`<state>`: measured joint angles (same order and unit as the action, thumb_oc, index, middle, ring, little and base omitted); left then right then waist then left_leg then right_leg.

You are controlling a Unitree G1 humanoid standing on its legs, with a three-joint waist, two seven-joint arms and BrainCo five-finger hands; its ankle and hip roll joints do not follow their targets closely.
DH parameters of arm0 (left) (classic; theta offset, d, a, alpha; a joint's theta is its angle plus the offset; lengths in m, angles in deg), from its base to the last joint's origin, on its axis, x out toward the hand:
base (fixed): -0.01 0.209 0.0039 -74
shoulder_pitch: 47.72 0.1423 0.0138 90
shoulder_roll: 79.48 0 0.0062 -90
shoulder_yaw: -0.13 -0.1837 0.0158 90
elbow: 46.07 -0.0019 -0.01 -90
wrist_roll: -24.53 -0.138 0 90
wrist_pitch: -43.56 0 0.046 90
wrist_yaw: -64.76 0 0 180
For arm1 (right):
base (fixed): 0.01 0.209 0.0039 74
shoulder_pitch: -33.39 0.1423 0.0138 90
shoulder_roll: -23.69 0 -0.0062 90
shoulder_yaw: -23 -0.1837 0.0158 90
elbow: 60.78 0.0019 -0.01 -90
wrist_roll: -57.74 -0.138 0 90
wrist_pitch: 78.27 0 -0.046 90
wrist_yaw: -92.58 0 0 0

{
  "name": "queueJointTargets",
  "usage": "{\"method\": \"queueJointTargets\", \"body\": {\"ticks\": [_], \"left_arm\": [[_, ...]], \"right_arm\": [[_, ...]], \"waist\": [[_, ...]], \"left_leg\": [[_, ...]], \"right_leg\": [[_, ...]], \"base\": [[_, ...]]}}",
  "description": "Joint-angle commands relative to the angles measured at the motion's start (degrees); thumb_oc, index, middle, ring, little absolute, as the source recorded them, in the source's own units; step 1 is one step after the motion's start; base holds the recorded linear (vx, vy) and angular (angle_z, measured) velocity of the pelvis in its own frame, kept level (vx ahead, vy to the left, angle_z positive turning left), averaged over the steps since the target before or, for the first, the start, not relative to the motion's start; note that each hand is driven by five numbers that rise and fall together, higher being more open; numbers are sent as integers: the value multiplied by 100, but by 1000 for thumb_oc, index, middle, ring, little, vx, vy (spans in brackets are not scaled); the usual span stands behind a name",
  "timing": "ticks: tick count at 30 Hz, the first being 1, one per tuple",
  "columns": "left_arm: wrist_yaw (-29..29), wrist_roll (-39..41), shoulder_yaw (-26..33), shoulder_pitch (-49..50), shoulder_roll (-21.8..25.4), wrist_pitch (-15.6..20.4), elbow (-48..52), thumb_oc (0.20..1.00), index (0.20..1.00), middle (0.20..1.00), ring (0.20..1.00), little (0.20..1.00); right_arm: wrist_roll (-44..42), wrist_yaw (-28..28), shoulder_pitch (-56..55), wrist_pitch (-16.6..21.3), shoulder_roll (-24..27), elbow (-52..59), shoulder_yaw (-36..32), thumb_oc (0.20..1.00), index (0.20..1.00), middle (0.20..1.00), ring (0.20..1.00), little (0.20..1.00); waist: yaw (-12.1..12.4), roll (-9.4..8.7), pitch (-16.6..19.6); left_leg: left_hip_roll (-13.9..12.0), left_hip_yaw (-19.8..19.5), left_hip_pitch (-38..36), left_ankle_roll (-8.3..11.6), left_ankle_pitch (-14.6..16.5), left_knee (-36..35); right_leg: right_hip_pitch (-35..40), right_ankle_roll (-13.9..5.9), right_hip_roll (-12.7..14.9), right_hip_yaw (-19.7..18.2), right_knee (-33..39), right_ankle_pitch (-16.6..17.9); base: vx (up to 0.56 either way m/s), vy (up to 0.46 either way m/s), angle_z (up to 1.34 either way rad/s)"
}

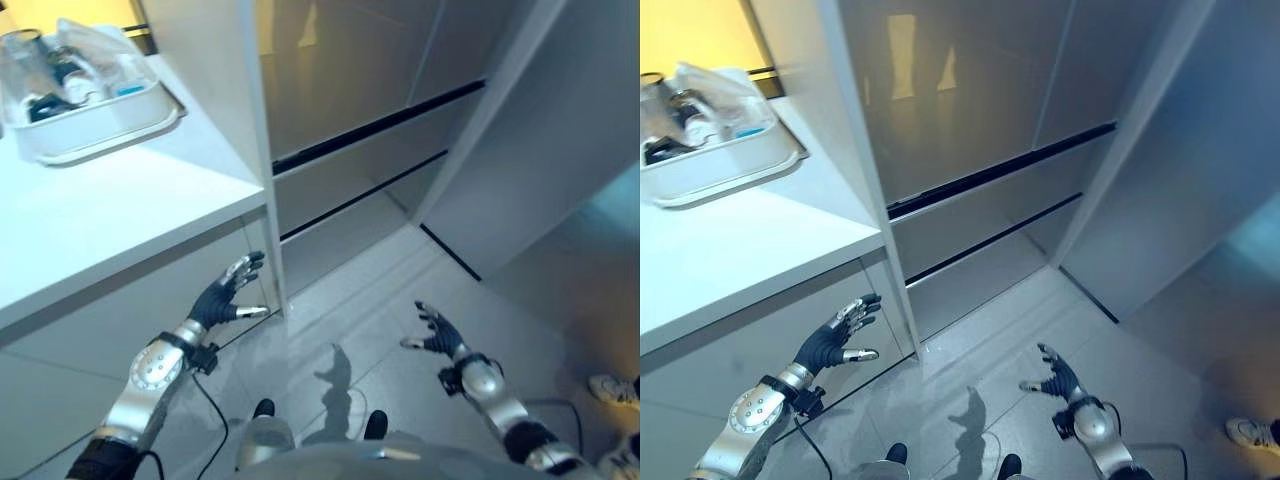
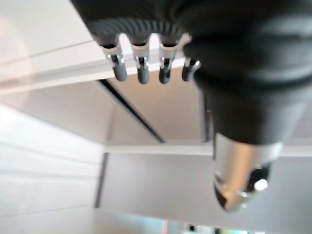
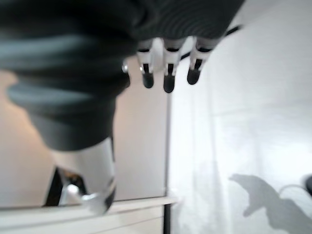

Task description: Take the drinks into the refrigerator

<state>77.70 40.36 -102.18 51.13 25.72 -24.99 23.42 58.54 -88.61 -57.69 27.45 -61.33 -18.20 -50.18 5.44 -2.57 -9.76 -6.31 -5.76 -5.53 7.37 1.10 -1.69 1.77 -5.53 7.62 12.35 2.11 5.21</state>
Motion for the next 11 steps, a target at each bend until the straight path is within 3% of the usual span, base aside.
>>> {"method": "queueJointTargets", "body": {"ticks": [1,2,5,7,10,11], "left_arm": [[-279,-592,-64,-126,-101,380,-180,1000,1000,1000,1000,1000],[-415,-830,-28,-147,-272,331,-727,1000,1000,1000,1000,1000],[-502,-908,-2,-175,-381,296,-1040,1000,1000,1000,1000,1000],[-825,-1303,112,-402,-810,108,-2438,1000,1000,1000,1000,1000],[-991,-1456,199,-561,-1022,26,-3188,1000,1000,1000,1000,1000],[-1127,-1510,389,-699,-1265,-179,-4052,1000,1000,1000,1000,1000]], "right_arm": [[-137,12,407,259,172,-115,-60,1000,1000,1000,1000,1000],[-214,-11,349,216,62,-495,-157,1000,1000,1000,1000,1000],[-234,-2,334,209,31,-622,-170,1000,1000,1000,1000,1000],[-309,-69,307,142,-122,-1065,-270,1000,1000,1000,1000,1000],[-317,-99,329,133,-166,-1232,-281,1000,1000,1000,1000,1000],[-330,-114,325,83,-240,-1437,-318,1000,1000,1000,1000,1000]], "waist": [[80,70,7],[19,83,25],[17,96,28],[-71,111,62],[-114,114,71],[-146,110,112]], "left_leg": [[442,119,41,-626,35,-147],[447,216,1,-629,28,-187],[442,279,-23,-629,26,-210],[459,424,-58,-614,13,-276],[460,479,-77,-616,15,-305],[461,498,-86,-603,12,-331]], "right_leg": [[106,7,-115,209,-710,-598],[126,-13,-146,89,-590,-540],[138,-18,-160,13,-528,-511],[148,-35,-183,-170,-339,-404],[172,-38,-191,-230,-276,-362],[212,-37,-181,-222,-207,-336]], "base": [[-11,29,-49],[-13,17,-27],[-9,17,-29],[-19,31,-25],[-5,7,-19],[6,1,-14]]}}
